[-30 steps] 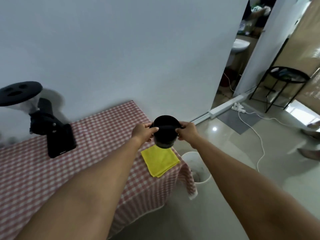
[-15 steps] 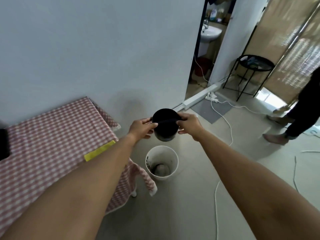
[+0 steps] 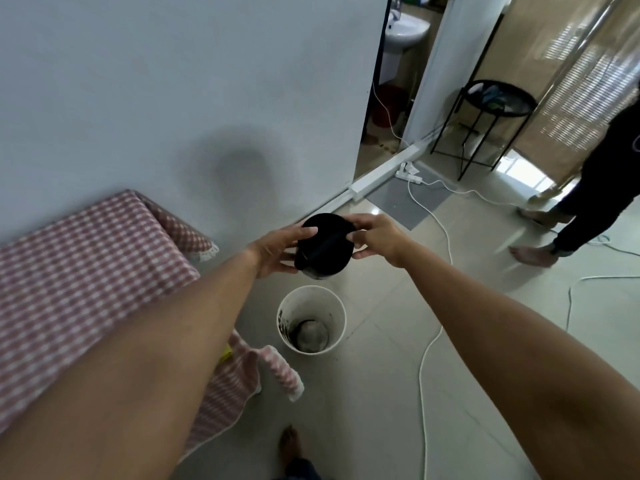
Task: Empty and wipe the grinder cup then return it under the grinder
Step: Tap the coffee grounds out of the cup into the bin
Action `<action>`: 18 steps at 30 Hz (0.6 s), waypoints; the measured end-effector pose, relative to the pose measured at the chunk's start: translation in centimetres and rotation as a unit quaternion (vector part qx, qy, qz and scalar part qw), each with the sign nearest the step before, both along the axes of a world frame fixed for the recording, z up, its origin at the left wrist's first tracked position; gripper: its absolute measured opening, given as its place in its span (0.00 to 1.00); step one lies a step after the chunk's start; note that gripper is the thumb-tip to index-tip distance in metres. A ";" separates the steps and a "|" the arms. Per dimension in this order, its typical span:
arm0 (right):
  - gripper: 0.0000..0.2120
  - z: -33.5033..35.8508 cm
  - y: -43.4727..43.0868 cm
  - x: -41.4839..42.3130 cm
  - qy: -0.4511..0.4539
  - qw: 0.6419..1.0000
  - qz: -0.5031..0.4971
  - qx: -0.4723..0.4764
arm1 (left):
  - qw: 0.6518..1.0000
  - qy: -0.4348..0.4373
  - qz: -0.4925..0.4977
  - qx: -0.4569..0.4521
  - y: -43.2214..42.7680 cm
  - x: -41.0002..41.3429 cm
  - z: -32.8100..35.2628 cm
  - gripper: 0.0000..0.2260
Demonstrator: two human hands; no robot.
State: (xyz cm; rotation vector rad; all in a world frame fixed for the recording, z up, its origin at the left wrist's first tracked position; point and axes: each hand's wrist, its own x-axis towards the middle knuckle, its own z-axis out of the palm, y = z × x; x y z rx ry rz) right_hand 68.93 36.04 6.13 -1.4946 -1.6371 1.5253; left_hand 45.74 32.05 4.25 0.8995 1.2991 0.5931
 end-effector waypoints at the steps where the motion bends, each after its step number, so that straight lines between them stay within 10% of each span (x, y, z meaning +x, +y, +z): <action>1: 0.21 0.0 0.7 -0.3 -0.002 1.000 0.005 -0.002 | 1.000 -0.008 -0.004 -0.004 0.6 -0.4 -0.3 0.31; 6: 0.21 -1.3 3.3 -1.7 0.010 1.000 0.012 0.003 | 0.999 -0.027 -0.031 -0.015 3.1 -2.1 -1.4 0.23; 18: 0.24 -10.7 7.7 -3.5 0.030 0.998 -0.030 -0.045 | 0.992 -0.050 0.104 -0.040 6.0 -1.0 -10.8 0.41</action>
